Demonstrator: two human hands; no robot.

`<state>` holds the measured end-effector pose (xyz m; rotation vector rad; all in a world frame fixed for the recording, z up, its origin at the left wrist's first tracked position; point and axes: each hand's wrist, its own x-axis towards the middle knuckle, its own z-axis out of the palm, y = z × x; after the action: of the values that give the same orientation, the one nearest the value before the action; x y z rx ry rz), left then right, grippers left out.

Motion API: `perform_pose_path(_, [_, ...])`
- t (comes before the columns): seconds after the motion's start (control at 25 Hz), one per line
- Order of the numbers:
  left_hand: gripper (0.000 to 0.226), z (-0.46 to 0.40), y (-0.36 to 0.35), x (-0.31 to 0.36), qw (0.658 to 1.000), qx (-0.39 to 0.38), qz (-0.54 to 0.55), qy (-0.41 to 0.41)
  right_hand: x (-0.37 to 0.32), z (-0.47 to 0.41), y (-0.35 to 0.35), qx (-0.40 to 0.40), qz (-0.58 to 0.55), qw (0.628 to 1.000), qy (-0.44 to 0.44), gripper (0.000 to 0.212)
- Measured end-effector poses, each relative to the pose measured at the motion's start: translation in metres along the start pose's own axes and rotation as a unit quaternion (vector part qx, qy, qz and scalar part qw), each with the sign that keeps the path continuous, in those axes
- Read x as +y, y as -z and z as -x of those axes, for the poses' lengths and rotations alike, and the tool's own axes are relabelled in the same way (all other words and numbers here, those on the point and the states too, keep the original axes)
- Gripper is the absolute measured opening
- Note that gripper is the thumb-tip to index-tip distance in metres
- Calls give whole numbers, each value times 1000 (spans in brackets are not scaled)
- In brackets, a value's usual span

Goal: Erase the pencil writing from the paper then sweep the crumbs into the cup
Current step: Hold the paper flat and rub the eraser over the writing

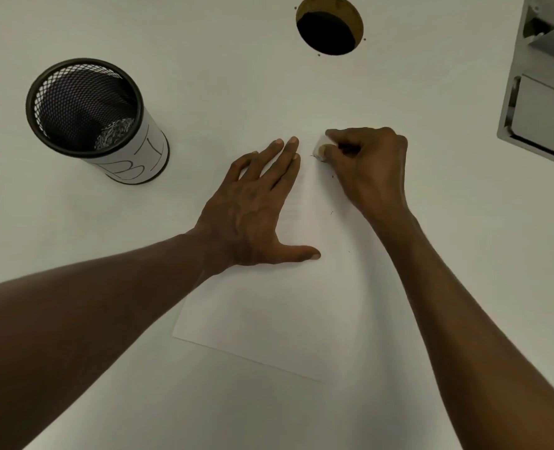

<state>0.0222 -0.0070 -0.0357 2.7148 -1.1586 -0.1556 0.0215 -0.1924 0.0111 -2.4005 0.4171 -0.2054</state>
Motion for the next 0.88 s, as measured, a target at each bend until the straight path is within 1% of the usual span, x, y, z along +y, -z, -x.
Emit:
perform_pose_path(0.08, [133,0,-1,0,1000,-1,-1,0,6,24,7,-3,18,1000,-5,20])
perform_pose_path(0.2, [133,0,0,-1,1000,-7,0,4,6,79,20,-41,10,999,4,20])
perform_pose_path(0.36, [131,0,1,0,1000,-10,7,12,5,65,7,11,-55,998,-26,16])
perform_pose_path(0.56, [112,3,6,0,997,-9,73,9,6,64,-5,42,-88,994,-55,9])
perform_pose_path(0.64, [109,1,12,-9,995,-16,100,-3,4,63,-5,49,-89,993,-59,8])
perform_pose_path(0.72, [116,0,17,-26,995,-31,89,-17,4,62,-6,47,-91,993,-62,7])
perform_pose_path(0.8, [125,2,19,-40,998,-48,43,-27,3,64,-6,45,-85,993,-62,7])
perform_pose_path(0.88, [131,2,16,-45,998,-39,13,-37,4,63,-6,43,-89,992,-72,6])
